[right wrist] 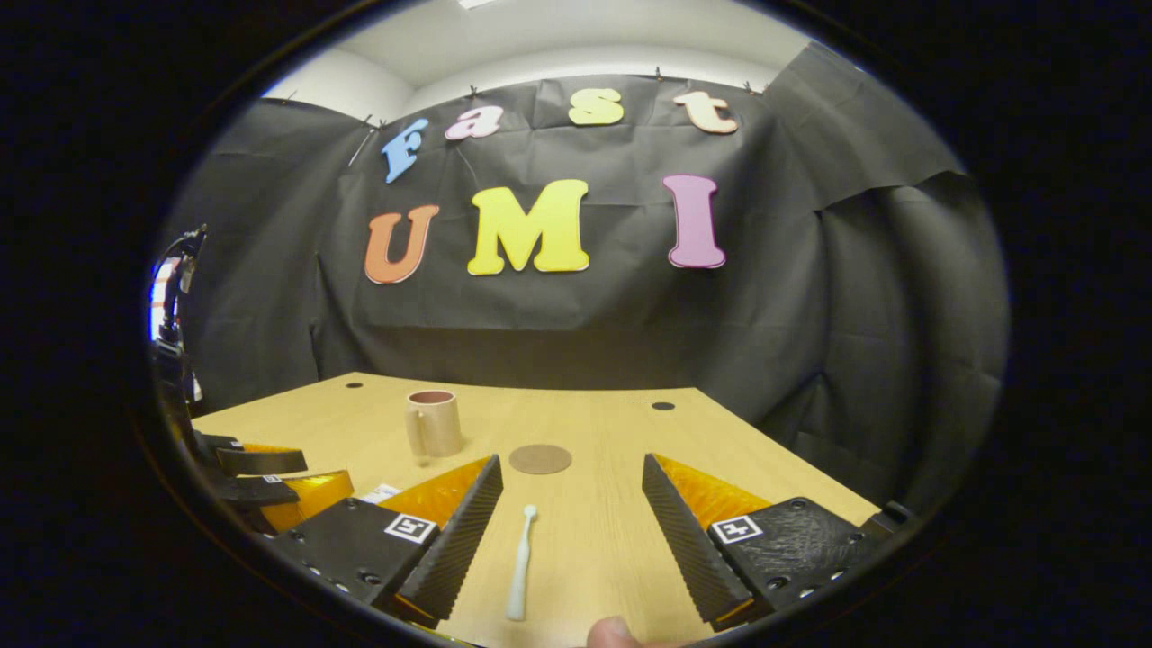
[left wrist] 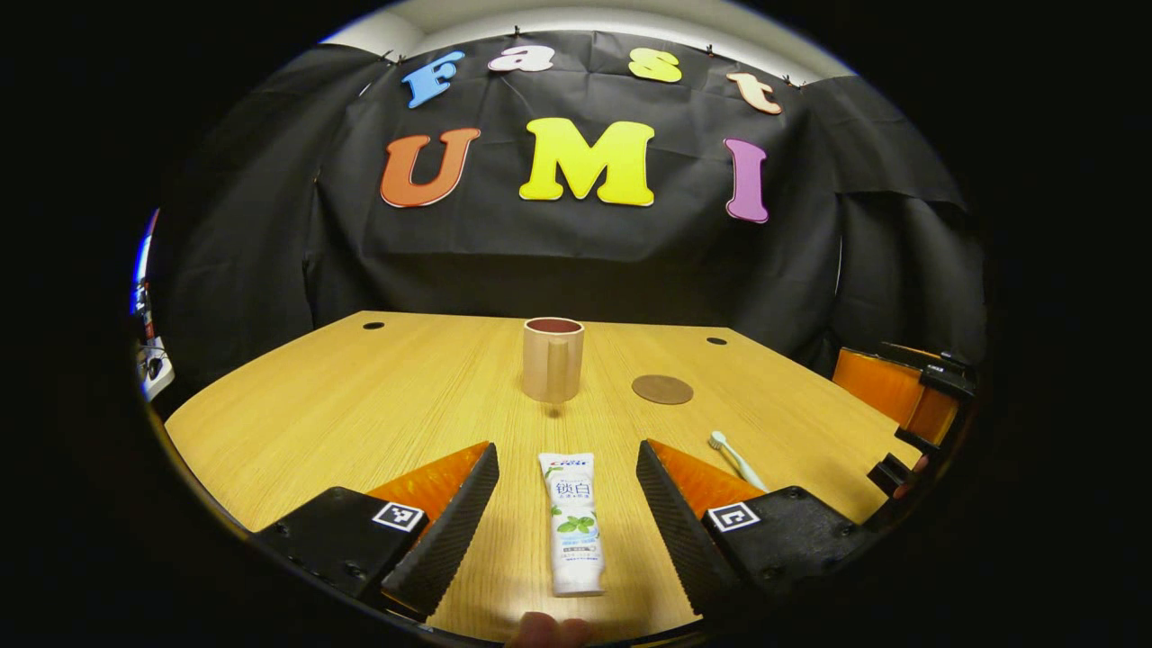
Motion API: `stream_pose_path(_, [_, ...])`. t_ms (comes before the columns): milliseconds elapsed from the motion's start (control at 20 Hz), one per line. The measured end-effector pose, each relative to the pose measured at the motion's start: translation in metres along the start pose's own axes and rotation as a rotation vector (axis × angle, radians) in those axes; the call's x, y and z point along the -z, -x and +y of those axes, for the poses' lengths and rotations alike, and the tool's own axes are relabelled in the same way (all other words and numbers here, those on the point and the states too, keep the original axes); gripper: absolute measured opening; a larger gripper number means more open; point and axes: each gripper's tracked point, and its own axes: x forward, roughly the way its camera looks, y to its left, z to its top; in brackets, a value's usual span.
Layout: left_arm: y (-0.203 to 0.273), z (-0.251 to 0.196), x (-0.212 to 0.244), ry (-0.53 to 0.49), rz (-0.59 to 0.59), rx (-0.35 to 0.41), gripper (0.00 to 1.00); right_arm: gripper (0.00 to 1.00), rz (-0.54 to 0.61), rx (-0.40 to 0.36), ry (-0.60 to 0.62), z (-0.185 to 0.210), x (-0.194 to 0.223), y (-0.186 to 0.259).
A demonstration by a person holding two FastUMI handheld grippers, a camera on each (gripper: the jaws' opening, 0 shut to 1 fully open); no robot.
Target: Put the toothbrush and toothpaste on the desktop into the cup, then pick up the cup and place it on the coaster on the desktop.
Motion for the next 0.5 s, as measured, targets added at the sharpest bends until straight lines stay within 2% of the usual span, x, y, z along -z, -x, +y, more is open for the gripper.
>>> stream_pose_path(500, [-0.026, 0.002, 0.048, -0.005, 0.258, 0.001, 0.99, 0.97, 0.098, -0.009, 0.051, 0.006, 0.028, -0.01])
